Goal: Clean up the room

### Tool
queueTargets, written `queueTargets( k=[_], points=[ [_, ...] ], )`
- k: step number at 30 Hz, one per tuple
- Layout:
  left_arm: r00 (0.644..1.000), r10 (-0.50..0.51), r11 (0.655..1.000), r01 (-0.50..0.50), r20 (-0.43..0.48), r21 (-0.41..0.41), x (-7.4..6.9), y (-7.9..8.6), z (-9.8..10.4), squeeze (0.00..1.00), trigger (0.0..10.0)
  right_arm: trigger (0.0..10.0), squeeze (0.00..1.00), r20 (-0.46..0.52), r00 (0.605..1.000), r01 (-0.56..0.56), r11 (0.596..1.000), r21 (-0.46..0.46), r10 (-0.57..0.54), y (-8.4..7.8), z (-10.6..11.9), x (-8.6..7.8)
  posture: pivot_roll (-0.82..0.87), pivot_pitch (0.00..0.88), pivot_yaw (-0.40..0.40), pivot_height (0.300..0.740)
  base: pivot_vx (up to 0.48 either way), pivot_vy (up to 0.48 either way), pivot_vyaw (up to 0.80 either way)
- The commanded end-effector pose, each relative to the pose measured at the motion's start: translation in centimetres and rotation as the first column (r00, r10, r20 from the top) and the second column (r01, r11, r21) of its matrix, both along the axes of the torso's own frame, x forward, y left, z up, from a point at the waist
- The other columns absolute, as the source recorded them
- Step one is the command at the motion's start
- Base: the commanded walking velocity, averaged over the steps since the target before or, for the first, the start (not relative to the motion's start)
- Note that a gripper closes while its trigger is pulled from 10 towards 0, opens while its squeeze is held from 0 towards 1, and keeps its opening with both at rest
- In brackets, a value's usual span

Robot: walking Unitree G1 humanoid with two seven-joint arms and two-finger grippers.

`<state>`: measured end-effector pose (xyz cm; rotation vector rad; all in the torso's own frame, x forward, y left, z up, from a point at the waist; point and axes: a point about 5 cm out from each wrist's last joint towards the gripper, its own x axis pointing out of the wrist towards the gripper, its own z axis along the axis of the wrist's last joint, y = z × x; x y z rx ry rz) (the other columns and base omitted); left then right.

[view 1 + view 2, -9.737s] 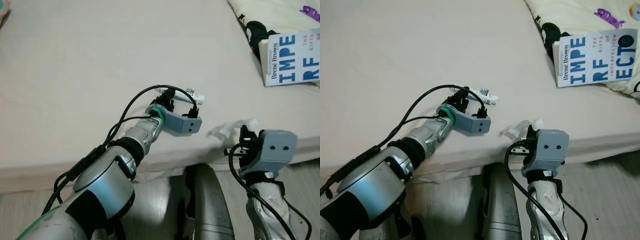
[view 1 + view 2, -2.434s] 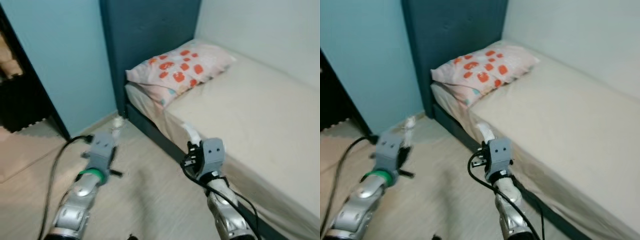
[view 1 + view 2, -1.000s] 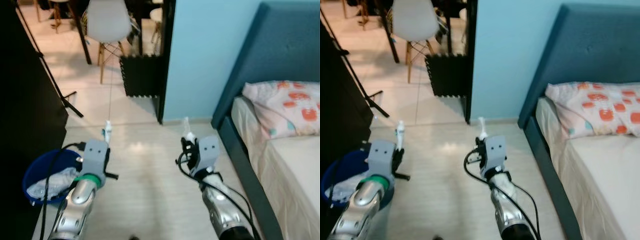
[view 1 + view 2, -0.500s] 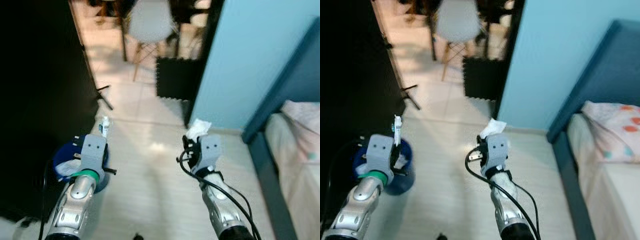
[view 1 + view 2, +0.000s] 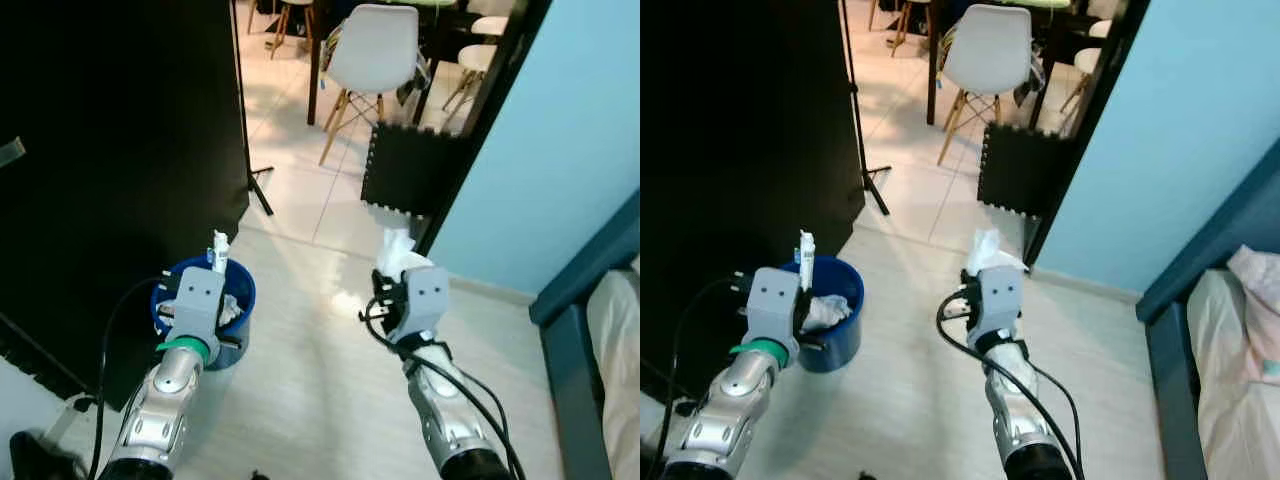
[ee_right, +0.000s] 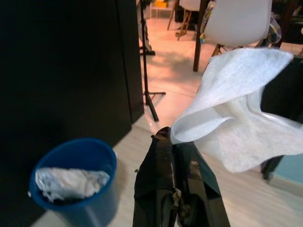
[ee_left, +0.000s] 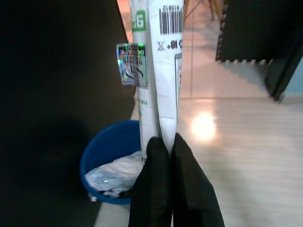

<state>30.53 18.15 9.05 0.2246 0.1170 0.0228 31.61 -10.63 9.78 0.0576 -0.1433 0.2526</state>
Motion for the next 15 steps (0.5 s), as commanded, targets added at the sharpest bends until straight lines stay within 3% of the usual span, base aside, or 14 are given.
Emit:
queueTargets(
  k=[1, 12, 15],
  points=[
    [1.0, -0.014, 1.0, 0.014, -0.006, -0.001, 0.02, -0.54, -0.24, 0.0, 10.0, 10.0, 0.0, -0.023, 0.999, 0.033, 0.999, -0.011, -0.033, -0.7, -0.63, -0.24, 0.01, 0.053, 0.014, 0.74, 0.454, 0.0, 0.67],
    [1.0, -0.017, 1.0, 0.017, -0.005, 0.002, 0.18, -0.6, -0.29, 0.0, 10.0, 10.0, 0.0, -0.015, 0.998, 0.055, 0.999, 0.002, -0.055, -1.12, -0.45, -0.09, 0.01, 0.055, 0.015, 0.74, 0.453, 0.0, 0.74],
    [1.0, -0.016, 1.0, 0.016, -0.005, 0.002, 0.19, -0.56, -0.3, 0.0, 10.0, 10.0, 0.0, -0.024, 0.999, 0.048, 0.999, 0.022, -0.047, -0.98, -0.47, -0.09, 0.01, 0.055, 0.015, 0.74, 0.454, 0.0, 0.0]
  ],
)
